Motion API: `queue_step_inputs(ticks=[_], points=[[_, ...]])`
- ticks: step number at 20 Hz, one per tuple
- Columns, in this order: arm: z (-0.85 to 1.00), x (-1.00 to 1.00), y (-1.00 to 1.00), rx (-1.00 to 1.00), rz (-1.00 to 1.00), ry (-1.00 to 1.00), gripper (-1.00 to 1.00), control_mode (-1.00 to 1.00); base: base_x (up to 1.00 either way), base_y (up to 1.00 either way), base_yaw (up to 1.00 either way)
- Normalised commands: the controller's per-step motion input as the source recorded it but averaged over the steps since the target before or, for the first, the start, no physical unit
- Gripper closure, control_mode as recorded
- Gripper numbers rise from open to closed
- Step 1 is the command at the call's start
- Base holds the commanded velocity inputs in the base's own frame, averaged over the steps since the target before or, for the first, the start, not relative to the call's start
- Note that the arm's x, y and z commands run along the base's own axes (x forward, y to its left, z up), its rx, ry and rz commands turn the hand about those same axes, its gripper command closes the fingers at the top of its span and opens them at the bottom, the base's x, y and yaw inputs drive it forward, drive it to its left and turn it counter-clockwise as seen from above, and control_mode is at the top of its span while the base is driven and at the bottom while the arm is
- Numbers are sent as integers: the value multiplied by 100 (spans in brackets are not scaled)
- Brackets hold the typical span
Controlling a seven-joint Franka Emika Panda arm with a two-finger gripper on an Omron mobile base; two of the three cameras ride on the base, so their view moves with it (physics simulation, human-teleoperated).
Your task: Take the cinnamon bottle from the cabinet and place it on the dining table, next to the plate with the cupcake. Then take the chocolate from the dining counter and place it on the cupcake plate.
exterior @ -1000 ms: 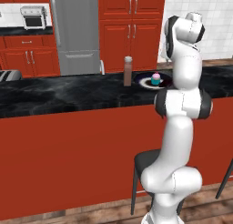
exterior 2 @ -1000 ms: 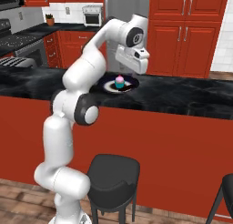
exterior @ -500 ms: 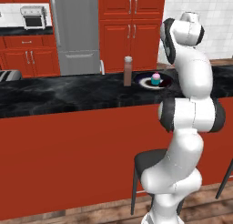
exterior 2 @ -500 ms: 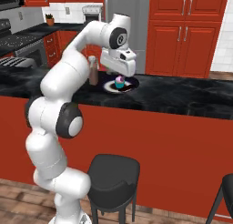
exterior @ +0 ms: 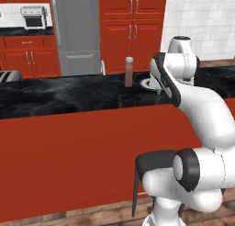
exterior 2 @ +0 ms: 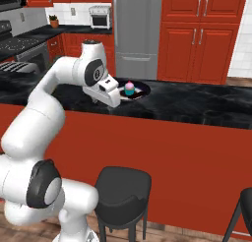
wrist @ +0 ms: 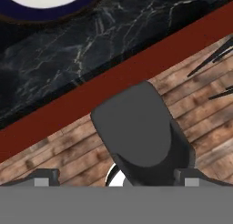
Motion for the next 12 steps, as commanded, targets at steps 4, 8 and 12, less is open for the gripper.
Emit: queue_step_inputs(ticks=[4, 8, 12], points=[[-21, -77, 29, -1, 0, 0, -100, -100, 0, 0, 0], [2, -53, 12, 2, 1, 5, -100, -100, 0, 0, 0], [13, -50, 0, 3, 1, 0, -100, -100, 0, 0, 0]])
